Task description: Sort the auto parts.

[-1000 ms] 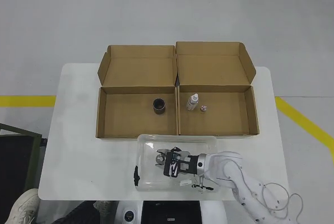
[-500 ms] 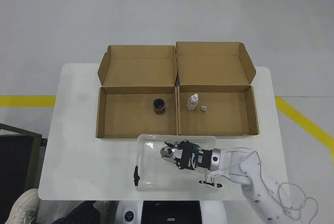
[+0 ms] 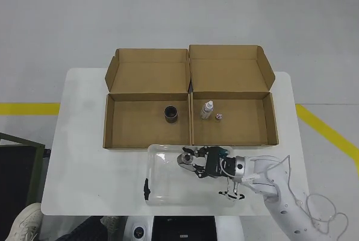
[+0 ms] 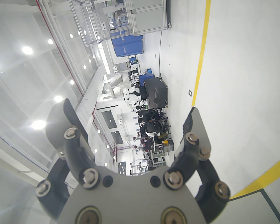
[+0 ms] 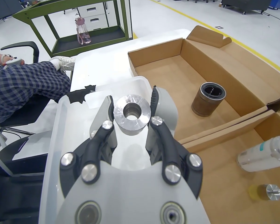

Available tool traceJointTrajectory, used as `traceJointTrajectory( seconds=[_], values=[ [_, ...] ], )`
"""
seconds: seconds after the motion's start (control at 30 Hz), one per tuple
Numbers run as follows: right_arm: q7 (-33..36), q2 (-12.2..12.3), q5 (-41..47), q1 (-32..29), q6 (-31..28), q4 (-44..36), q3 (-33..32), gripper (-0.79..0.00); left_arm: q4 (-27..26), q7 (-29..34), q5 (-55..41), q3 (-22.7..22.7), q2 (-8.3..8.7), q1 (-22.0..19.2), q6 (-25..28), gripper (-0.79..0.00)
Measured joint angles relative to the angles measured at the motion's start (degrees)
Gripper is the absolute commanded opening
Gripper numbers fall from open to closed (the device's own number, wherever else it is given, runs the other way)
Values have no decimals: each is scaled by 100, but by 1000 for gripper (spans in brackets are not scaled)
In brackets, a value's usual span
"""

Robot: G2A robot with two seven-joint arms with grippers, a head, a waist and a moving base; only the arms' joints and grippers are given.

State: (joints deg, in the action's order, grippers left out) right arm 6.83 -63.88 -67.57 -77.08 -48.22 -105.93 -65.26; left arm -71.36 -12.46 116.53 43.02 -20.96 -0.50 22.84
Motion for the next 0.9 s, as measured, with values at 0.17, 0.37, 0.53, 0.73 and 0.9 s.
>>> traceJointTrajectory(
  seconds=[0.17, 0.37, 0.53, 0.73, 0.9],
  values=[
    [66, -7, 88, 121, 72, 50, 42, -785, 0, 0, 0, 0, 0, 0, 0, 0],
    [208, -35, 214, 378, 188, 116, 158, -785, 0, 0, 0, 0, 0, 0, 0, 0],
    [424, -87, 325, 738, 342, 269, 346, -785, 0, 0, 0, 0, 0, 0, 0, 0],
    [656, -190, 425, 1237, 653, 578, 676, -785, 0, 0, 0, 0, 0, 0, 0, 0],
    [831, -298, 486, 1696, 906, 921, 969, -785, 0, 0, 0, 0, 0, 0, 0, 0]
  ],
)
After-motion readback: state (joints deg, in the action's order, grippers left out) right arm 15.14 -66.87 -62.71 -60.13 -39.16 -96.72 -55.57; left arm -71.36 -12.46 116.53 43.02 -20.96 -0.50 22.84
